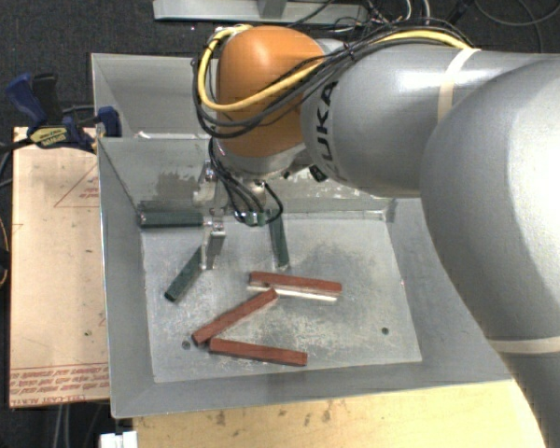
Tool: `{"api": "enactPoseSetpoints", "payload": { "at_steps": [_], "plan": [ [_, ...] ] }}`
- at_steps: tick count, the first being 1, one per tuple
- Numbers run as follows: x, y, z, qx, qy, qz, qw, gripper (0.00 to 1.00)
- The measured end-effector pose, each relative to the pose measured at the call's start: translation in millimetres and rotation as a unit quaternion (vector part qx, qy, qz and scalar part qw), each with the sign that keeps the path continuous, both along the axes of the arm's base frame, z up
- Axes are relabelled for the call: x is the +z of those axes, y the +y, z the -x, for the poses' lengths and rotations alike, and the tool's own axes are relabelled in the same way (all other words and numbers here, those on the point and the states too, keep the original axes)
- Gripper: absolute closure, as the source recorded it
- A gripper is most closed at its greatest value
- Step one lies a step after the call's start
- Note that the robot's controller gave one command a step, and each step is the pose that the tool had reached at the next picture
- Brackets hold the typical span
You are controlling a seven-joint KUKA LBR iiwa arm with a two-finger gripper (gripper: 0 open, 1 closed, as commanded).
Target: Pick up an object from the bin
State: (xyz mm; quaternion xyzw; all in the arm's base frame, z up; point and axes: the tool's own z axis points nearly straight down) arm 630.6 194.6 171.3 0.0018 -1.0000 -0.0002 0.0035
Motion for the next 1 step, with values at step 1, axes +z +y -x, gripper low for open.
{"api": "enactPoseSetpoints", "payload": {
  "at_steps": [1],
  "plan": [
    [5.2,-0.8,-1.9,-0.001,-0.0038,-0.001,1.0,0.0]
  ]
}}
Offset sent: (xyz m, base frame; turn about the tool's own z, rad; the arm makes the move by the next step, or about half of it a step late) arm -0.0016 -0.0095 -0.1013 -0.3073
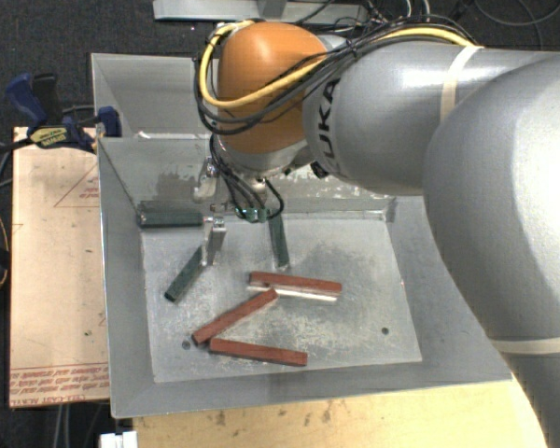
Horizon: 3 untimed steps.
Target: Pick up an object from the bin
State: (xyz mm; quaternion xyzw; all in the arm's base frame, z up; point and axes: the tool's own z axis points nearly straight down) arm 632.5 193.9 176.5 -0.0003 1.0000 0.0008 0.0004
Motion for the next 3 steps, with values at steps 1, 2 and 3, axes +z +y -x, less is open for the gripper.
{"api": "enactPoseSetpoints", "payload": {
  "at_steps": [1,2,3],
  "plan": [
    [-30.6,-1.9,-0.2,0.049,-0.0027,0.0,0.9988,0.0],
    [-41.4,-2.4,0.1,0.064,-0.0011,0.0,0.9979,0.0],
    [-38.0,19.6,27.8,0.139,0.0039,0.001,0.9903,0.0]
  ]
}}
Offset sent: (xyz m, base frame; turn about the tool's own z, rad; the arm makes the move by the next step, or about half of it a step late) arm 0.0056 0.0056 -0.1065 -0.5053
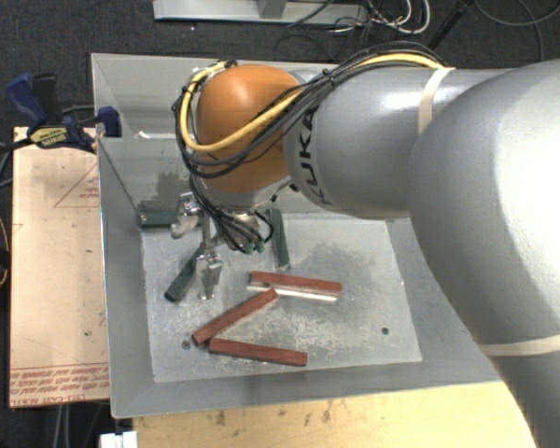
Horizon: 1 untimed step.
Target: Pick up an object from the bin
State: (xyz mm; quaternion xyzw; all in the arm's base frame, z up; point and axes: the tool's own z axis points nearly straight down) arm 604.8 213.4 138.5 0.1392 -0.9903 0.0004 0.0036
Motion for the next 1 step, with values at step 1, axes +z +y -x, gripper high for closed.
{"api": "enactPoseSetpoints", "payload": {
  "at_steps": [1],
  "plan": [
    [-60.9,-29.3,-40.6,0.198,-0.0085,-0.005,0.9802,1.0]
  ]
}}
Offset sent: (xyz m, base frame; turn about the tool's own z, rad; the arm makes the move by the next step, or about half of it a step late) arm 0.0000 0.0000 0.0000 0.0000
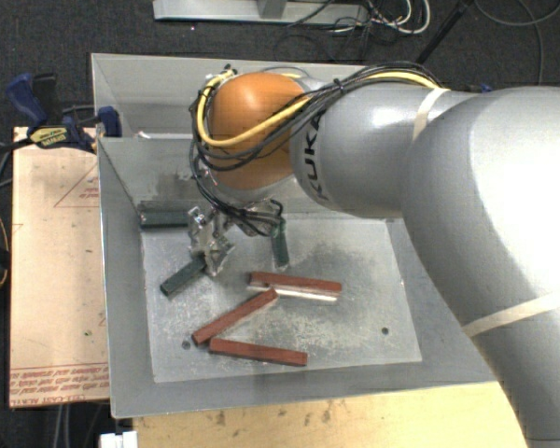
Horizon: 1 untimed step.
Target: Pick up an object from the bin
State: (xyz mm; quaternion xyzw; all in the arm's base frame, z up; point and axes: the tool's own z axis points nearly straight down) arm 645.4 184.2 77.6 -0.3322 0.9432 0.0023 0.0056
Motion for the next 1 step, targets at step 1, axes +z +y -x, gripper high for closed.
{"api": "enactPoseSetpoints", "payload": {
  "at_steps": [1],
  "plan": [
    [0.0,0.0,0.0,0.0,0.0,0.0,1.0,1.0]
  ]
}}
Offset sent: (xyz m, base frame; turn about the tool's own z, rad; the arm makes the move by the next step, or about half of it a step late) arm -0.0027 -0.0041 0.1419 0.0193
